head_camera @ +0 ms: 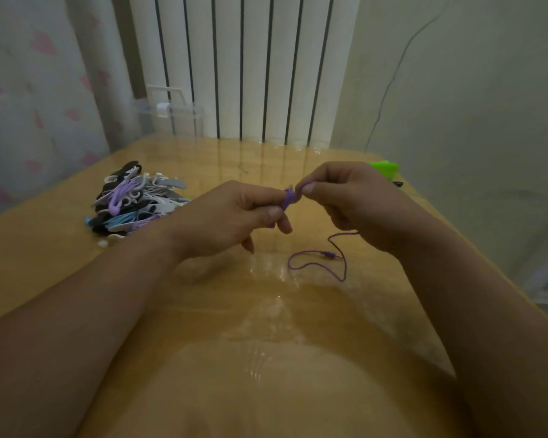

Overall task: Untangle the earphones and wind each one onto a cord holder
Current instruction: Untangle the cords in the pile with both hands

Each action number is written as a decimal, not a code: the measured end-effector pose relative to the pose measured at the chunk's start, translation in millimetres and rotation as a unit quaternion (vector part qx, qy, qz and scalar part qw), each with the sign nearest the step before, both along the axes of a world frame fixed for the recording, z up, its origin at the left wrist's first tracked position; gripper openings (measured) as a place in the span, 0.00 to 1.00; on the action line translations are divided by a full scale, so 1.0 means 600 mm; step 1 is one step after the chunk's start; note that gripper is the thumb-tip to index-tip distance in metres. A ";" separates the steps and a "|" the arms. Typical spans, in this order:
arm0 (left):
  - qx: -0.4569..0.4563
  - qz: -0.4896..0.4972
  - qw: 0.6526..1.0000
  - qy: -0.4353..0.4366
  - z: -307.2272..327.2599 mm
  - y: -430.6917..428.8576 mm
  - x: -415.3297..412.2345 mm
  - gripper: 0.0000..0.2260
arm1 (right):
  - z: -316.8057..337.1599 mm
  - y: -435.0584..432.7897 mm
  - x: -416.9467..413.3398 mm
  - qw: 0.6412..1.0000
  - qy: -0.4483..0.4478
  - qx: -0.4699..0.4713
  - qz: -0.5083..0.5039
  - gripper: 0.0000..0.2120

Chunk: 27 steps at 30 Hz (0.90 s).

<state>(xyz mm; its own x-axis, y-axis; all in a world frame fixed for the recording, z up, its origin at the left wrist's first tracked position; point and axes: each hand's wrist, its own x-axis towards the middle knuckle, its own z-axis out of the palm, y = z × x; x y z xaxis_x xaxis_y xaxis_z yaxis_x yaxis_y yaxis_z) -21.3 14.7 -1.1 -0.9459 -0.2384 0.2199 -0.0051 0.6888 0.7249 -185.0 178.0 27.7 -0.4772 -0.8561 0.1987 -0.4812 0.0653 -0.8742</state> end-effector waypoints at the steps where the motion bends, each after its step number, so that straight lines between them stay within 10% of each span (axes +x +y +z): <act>1: 0.024 -0.014 1.000 -0.008 0.003 0.001 0.003 0.13 | 0.001 0.003 -0.006 0.999 -0.040 -0.010 0.024 0.05; 10: 0.314 -0.232 0.920 -0.039 0.007 -0.005 0.013 0.16 | -0.018 -0.009 0.000 0.949 -0.274 -0.067 0.140 0.07; 15: 0.411 -0.149 0.894 0.094 0.009 -0.001 0.003 0.17 | -0.060 -0.034 0.013 0.972 -0.211 0.002 0.106 0.09; 22: 0.163 0.077 0.973 0.147 -0.006 -0.006 -0.008 0.17 | -0.048 -0.039 0.041 0.999 0.014 0.038 0.032 0.09; 27: -0.021 0.100 0.988 0.114 -0.017 -0.013 -0.013 0.17 | -0.029 -0.026 0.036 0.995 -0.078 0.052 0.014 0.08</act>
<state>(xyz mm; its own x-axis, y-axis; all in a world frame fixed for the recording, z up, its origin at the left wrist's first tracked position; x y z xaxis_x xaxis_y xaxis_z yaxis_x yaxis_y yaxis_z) -29.0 6.9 -11.6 -0.8059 -0.4014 0.4351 0.0154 0.7205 0.6933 -163.3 162.4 10.2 -0.4702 -0.8819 0.0335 -0.3428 0.1476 -0.9277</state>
